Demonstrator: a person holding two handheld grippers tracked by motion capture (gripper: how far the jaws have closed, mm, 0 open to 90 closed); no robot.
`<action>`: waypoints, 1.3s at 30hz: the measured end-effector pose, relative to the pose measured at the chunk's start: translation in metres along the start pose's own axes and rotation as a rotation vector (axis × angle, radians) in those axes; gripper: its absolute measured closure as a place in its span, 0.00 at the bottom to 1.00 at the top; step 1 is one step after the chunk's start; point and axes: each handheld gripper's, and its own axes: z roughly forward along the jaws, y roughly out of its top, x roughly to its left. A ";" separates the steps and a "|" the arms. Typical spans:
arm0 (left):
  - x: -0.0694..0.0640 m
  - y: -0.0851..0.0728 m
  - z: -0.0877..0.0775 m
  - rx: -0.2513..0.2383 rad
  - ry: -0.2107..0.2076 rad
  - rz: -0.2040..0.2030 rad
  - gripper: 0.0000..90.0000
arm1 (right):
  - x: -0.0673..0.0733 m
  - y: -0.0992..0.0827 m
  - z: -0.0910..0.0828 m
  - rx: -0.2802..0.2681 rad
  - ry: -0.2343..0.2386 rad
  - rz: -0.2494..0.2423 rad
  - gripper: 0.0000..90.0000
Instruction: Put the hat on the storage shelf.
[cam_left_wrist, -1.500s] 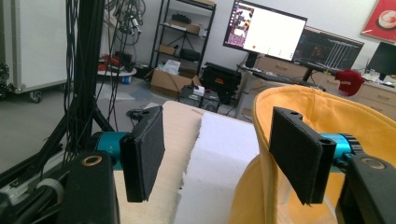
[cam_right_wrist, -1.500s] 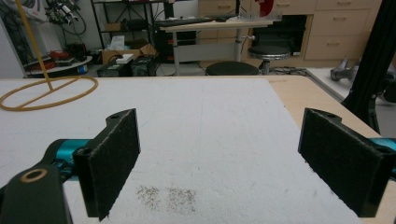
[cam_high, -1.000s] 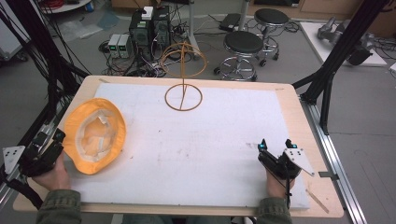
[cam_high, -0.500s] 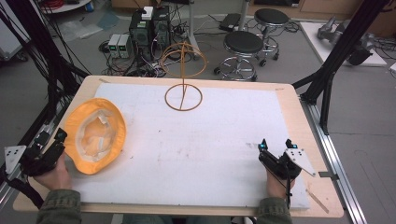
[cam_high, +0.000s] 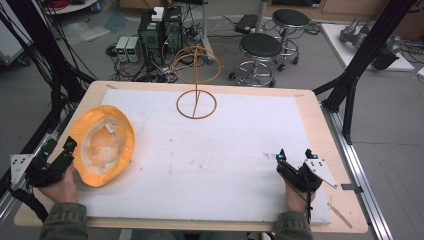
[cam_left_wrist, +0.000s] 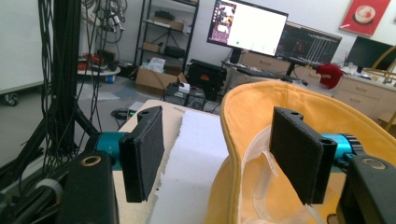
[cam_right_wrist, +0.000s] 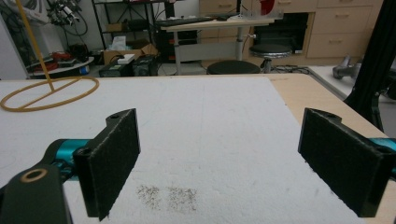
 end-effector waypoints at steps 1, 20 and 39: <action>0.000 0.000 0.000 0.000 0.000 0.000 0.39 | 0.000 0.000 0.000 -0.001 0.000 0.000 0.13; 0.003 -0.008 0.017 0.186 -0.051 -0.059 0.38 | 0.000 0.000 0.001 0.009 0.006 -0.005 0.13; 0.009 -0.010 0.018 0.212 -0.096 -0.119 0.54 | 0.001 -0.001 0.001 0.018 0.004 -0.009 0.13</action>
